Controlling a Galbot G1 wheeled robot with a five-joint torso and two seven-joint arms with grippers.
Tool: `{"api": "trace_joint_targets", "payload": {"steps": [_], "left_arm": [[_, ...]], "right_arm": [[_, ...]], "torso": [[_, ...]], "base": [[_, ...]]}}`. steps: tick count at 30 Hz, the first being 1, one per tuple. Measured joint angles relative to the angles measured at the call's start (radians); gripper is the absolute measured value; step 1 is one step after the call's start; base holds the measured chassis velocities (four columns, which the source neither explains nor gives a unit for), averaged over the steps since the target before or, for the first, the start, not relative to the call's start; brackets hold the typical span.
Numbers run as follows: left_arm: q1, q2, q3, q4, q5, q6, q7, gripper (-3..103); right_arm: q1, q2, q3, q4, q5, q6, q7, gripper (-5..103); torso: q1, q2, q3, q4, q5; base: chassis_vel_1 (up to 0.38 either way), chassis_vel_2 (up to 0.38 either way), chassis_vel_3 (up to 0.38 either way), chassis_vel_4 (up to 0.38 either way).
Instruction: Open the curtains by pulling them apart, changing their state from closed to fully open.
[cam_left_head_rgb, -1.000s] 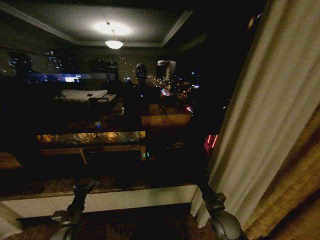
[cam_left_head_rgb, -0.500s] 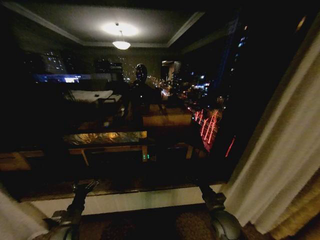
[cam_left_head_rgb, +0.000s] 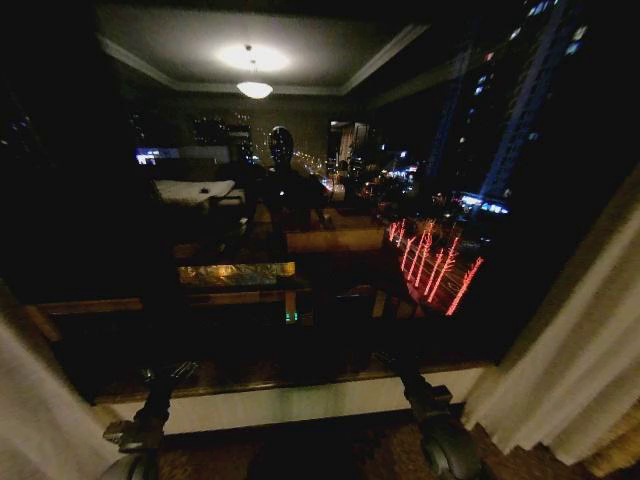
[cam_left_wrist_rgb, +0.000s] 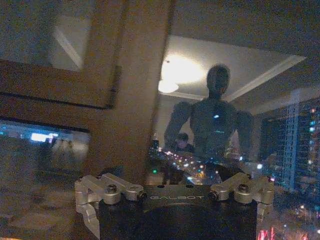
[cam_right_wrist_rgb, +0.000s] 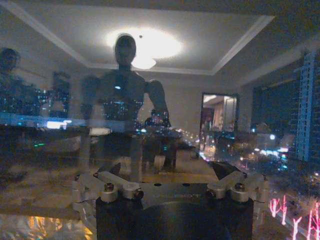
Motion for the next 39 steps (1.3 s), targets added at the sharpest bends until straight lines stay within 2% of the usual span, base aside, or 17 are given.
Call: {"api": "trace_joint_targets", "payload": {"steps": [25,32,35,39], "left_arm": [[0.000,0.000,0.000,0.000,0.000,0.000,0.000,100],[0.000,0.000,-0.001,0.000,0.000,0.000,0.000,100],[0.000,0.000,0.000,0.000,0.000,0.000,0.000,100],[0.000,0.000,0.001,0.000,0.000,0.000,0.000,100]], "right_arm": [[0.000,0.000,0.000,0.000,0.000,0.000,0.000,100],[0.000,0.000,0.000,0.000,0.000,0.000,0.000,100],[0.000,0.000,0.000,0.000,0.000,0.000,0.000,100],[0.000,0.000,0.001,0.000,0.000,0.000,0.000,100]], "torso": [[0.000,0.000,0.000,0.0003,-0.0001],[0.000,0.000,0.000,0.0000,-0.0006],[0.000,0.000,0.000,-0.0002,0.0012],[0.000,0.000,0.000,-0.0001,0.0004]], "base": [[0.349,0.342,-0.333,-0.348],[0.082,0.061,-0.078,-0.079],[-0.019,-0.005,0.004,0.020],[-0.060,-0.061,0.073,0.064]]}}
